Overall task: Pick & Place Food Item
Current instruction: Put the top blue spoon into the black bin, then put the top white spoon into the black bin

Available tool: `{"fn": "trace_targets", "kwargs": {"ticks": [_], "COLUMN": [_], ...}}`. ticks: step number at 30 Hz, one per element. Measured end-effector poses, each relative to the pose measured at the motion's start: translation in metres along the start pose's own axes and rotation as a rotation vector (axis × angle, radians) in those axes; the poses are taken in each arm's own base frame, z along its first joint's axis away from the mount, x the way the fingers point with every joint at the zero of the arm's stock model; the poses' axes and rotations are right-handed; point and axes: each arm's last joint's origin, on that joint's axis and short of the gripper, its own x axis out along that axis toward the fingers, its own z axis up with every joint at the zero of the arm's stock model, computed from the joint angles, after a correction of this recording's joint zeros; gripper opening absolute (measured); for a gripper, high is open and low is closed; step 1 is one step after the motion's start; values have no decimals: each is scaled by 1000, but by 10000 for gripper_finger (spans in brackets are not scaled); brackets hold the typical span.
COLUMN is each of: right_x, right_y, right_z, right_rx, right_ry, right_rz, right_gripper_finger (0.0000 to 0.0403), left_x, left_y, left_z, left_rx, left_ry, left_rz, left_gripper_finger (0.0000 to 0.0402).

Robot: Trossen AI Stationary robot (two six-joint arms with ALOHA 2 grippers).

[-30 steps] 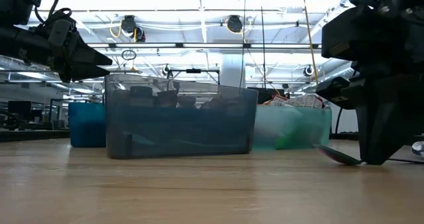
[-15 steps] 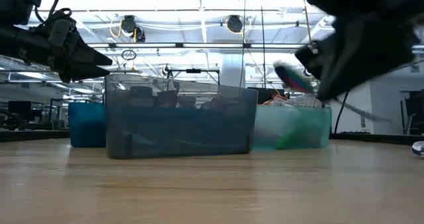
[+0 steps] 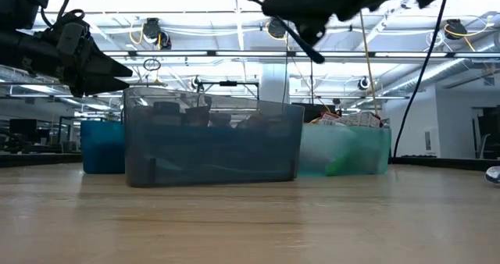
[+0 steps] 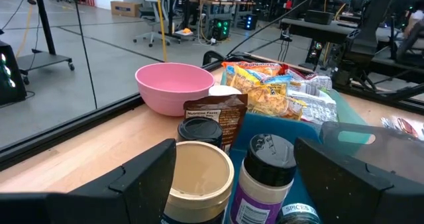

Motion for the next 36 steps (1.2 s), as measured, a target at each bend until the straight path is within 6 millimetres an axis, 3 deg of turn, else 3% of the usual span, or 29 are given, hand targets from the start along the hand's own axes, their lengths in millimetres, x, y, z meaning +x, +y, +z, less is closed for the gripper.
{"fn": "trace_targets", "kwargs": {"ticks": [6, 11, 15, 21, 28, 36], "right_x": [16, 45, 69, 86, 85, 50], "right_y": [-19, -33, -45, -51, -51, -40], "right_z": [17, 20, 7, -16, -14, 21], "right_rx": [-25, -65, -73, -99, -98, -82], "right_ry": [67, 167, 281, 363, 358, 340], "right_rz": [-5, -41, -65, -72, -74, -68], "right_gripper_finger": [0, 0, 0, 6, 61, 137], "left_x": [0, 0, 0, 0, 0, 0], "left_y": [0, 0, 0, 0, 0, 0], "left_z": [0, 0, 0, 0, 0, 0], "left_rx": [0, 0, 0, 0, 0, 0], "left_ry": [0, 0, 0, 0, 0, 0], "left_rz": [0, 0, 0, 0, 0, 0], "left_gripper_finger": [308, 308, 308, 308, 308, 308]}}
